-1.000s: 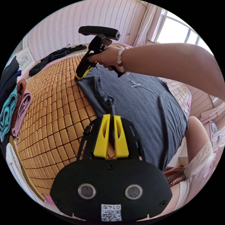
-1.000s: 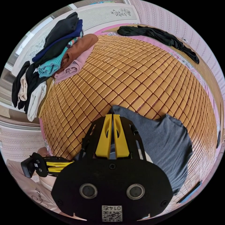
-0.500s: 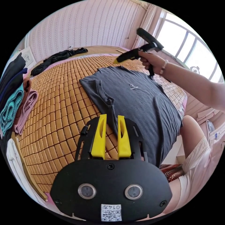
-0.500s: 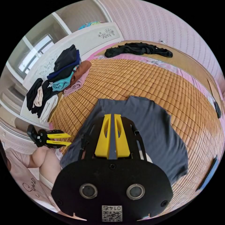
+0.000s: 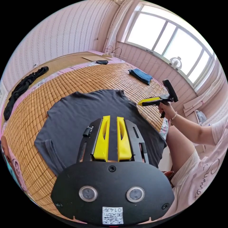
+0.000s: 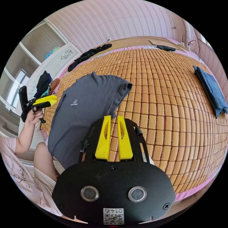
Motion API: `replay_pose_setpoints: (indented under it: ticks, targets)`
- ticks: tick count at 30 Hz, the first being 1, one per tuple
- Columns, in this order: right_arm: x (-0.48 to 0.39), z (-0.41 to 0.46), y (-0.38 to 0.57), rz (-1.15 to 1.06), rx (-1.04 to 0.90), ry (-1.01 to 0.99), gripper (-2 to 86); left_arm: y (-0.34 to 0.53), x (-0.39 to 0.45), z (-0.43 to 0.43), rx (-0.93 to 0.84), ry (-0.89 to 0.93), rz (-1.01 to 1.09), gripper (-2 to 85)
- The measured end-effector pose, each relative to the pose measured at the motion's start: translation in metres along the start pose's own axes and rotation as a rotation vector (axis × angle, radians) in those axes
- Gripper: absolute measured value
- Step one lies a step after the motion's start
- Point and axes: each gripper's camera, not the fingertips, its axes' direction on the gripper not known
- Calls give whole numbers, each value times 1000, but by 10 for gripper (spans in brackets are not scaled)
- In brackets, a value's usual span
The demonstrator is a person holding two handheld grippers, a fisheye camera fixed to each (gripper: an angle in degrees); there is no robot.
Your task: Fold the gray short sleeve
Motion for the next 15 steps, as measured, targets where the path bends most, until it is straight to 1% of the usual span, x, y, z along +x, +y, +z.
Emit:
replay_pose_setpoints:
  ticks: [4, 7, 11, 13, 15]
  targets:
    - [11, -15, 7, 19, 27, -79, 53, -99, 22, 70, -81, -30, 73, 52]
    - [18, -27, 15, 23, 31, -108, 33, -149, 38, 120, -154, -75, 93, 64]
    - [27, -47, 26, 45, 49, -165, 21, -184, 51, 171, -255, -35, 71, 64]
    - [29, -62, 32, 42, 54, -172, 17, -193, 51, 198, -355, -86, 44, 12]
    - [26, -75, 37, 22, 73, -156, 15, -197, 47, 195, -299, -57, 15, -2]
